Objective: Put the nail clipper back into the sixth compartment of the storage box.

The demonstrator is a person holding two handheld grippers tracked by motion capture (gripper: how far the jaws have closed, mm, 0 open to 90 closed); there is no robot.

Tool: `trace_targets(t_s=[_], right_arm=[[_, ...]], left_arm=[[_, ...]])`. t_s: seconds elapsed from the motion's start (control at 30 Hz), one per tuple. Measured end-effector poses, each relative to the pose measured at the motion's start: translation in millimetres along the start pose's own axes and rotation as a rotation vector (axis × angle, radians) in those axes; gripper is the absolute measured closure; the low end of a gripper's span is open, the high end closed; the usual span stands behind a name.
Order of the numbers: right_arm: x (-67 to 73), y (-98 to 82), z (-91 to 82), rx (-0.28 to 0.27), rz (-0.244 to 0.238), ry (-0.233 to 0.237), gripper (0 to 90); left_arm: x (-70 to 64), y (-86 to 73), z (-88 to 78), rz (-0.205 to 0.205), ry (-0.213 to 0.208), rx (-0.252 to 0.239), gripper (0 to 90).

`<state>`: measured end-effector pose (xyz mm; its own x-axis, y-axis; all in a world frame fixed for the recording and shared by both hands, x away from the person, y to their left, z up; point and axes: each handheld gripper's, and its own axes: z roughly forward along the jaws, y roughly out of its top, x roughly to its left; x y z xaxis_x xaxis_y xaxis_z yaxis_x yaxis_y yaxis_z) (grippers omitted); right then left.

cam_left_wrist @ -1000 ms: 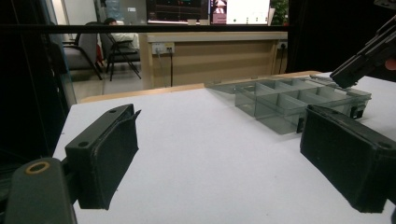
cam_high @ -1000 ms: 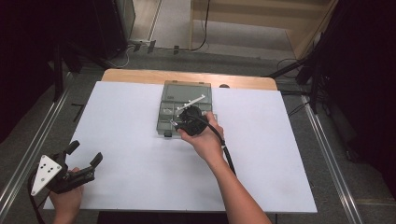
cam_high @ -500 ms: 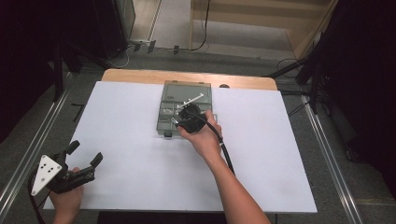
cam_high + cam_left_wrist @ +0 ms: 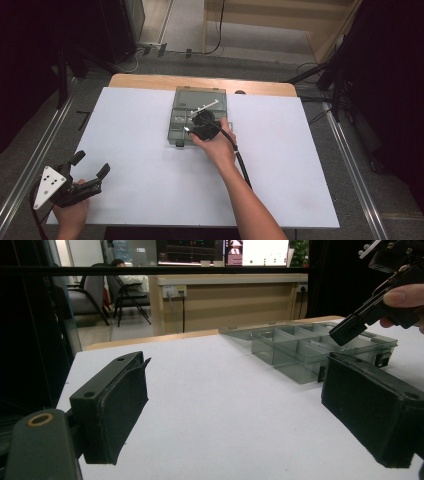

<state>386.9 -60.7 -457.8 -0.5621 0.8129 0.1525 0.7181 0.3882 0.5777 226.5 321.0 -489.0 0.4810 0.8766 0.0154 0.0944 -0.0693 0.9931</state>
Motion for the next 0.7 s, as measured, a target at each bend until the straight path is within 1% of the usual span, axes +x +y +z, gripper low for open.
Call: trace_targets(t_s=[0.03,0.07,0.1,0.13,0.17,0.23,0.27,0.3,0.33,0.4,0.47,0.5,0.6,0.63,0.7], right_arm=[[-0.5,0.0,-0.6,-0.006,-0.004,0.01,59.3],[-1.5,-0.5,-2.2,-0.016,-0.001,0.035,51.3],[-2.0,-0.5,-3.3,-0.022,0.008,0.042,43.4],[-2.4,-0.6,-4.5,-0.03,0.011,0.049,39.1],[-2.8,-1.3,-7.1,-0.047,0.013,0.052,31.5],[-2.5,-1.9,-11.5,-0.075,0.018,0.026,15.9],[-2.4,-2.3,-13.4,-0.088,0.018,0.011,11.3],[-1.7,-3.1,-15.6,-0.1,0.029,-0.005,8.2],[-0.8,-4.4,-18.4,-0.122,0.022,-0.023,1.8],[-1.1,-6.5,-22.2,-0.132,0.03,-0.002,0.0],[-1.4,-9.6,-26.6,-0.158,0.012,0.009,0.0],[-1.1,-11.1,-29.0,-0.167,0.015,0.015,0.0],[-1.8,-15.3,-35.0,-0.188,0.01,0.022,0.0],[-2.0,-17.0,-37.0,-0.194,0.013,0.019,0.0],[-2.8,-21.1,-41.5,-0.21,0.022,0.029,0.0]], left_arm=[[0.1,0.0,0.0,-0.001,0.0,0.0,10.7],[0.1,0.0,0.0,0.0,0.0,0.0,10.7],[0.1,0.0,0.0,-0.001,0.0,0.0,10.7],[0.1,0.0,0.0,-0.001,0.0,0.0,10.7],[0.1,0.0,0.0,-0.001,0.0,0.0,10.7],[0.1,0.0,0.1,0.0,0.0,0.0,10.7],[0.1,0.0,0.1,0.0,0.0,0.001,10.7],[0.1,0.0,0.0,0.0,0.0,0.001,10.7],[0.1,0.0,0.0,-0.001,0.0,0.001,10.7],[0.2,0.0,0.1,-0.001,0.001,0.001,10.7],[0.1,0.0,0.2,0.0,0.001,0.001,10.7],[0.2,0.0,0.1,0.0,0.001,0.002,10.7],[0.1,0.0,0.2,0.0,0.001,0.002,10.7],[0.1,0.0,0.2,0.0,0.001,0.003,10.7],[0.2,0.0,0.1,-0.001,0.0,0.002,10.7]])
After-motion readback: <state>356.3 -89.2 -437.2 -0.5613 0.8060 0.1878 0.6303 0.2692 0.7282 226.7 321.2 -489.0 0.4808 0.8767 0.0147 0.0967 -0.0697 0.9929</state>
